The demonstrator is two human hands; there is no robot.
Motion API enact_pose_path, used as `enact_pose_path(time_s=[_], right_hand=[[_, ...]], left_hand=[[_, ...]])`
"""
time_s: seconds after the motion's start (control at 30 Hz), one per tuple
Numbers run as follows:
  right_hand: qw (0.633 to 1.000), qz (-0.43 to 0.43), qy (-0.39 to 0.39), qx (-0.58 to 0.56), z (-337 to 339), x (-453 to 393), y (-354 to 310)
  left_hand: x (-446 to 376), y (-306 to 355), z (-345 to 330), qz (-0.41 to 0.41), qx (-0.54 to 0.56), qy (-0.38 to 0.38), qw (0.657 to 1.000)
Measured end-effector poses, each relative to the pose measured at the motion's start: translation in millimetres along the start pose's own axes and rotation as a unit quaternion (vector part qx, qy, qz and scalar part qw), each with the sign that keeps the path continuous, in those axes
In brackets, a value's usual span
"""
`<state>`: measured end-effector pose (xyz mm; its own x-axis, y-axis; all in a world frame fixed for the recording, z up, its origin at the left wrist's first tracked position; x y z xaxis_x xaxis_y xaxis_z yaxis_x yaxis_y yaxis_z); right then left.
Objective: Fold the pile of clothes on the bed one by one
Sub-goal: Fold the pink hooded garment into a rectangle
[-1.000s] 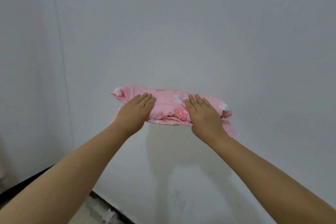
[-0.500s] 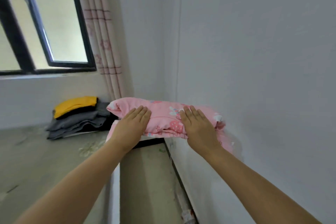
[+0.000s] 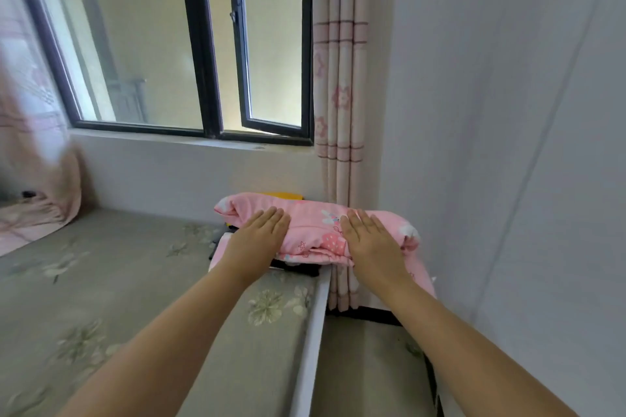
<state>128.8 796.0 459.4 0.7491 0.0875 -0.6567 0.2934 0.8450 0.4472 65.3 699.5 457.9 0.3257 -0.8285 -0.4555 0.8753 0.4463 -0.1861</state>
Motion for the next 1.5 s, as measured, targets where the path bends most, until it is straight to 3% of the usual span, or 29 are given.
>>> enact_pose_path(time_s=[0.23, 0.47, 0.5, 0.57, 0.63, 0.77, 0.93, 1.07, 1.13, 1.2, 1.3, 1.33, 1.43, 1.5], right_hand=[[0.999, 0.033, -0.005, -0.037, -146, -76, 22], [0.988, 0.093, -0.057, -0.111, -316, -151, 17], [0.985, 0.104, -0.063, -0.119, -337, -166, 13], [0.980, 0.126, -0.071, -0.134, -374, -197, -1], [0.975, 0.143, -0.078, -0.150, -407, -229, -20], [0.973, 0.136, -0.075, -0.172, -466, -300, -59], [0.976, 0.046, -0.055, -0.207, -540, -381, -91], [0.979, -0.003, -0.068, -0.191, -602, -398, -130], [0.974, 0.007, -0.112, -0.195, -632, -383, -161], [0.966, 0.054, -0.188, -0.172, -656, -352, -197], [0.906, 0.100, -0.386, -0.145, -689, -307, -228], [0.879, 0.112, -0.440, -0.143, -696, -296, -232], [0.837, 0.192, -0.486, -0.164, -711, -283, -239], [0.839, 0.200, -0.462, -0.207, -710, -299, -227]], left_hand=[[-101, -71, -104, 0.021, -0.019, -0.005, 1.000], [-176, -172, -247, 0.160, 0.017, -0.145, 0.976], [-184, -185, -263, 0.145, 0.015, -0.151, 0.978], [-191, -222, -289, 0.212, 0.064, -0.186, 0.957], [-203, -259, -298, 0.232, 0.055, -0.162, 0.958], [-238, -335, -312, 0.173, -0.034, -0.115, 0.978], [-280, -443, -358, 0.143, -0.040, -0.058, 0.987], [-289, -507, -422, 0.136, -0.033, -0.047, 0.989], [-268, -520, -472, 0.156, -0.013, -0.056, 0.986], [-236, -520, -531, 0.216, 0.025, -0.142, 0.966], [-174, -505, -614, 0.324, 0.101, -0.339, 0.878], [-167, -501, -625, 0.341, 0.121, -0.364, 0.858], [-174, -506, -621, 0.342, 0.127, -0.374, 0.853], [-196, -519, -599, 0.325, 0.122, -0.320, 0.882]])
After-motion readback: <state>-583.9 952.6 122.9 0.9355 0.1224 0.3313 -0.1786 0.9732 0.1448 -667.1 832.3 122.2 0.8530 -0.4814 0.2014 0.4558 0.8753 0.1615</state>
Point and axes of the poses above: each hand's wrist, its own x-axis away from the middle knuckle, its own z-axis out of the back of the hand, y = z × x, the point moved 9 cm from there along -x, towards the middle knuckle, and after that the axes turned 15 degrees about x, right-handed, at the moved point
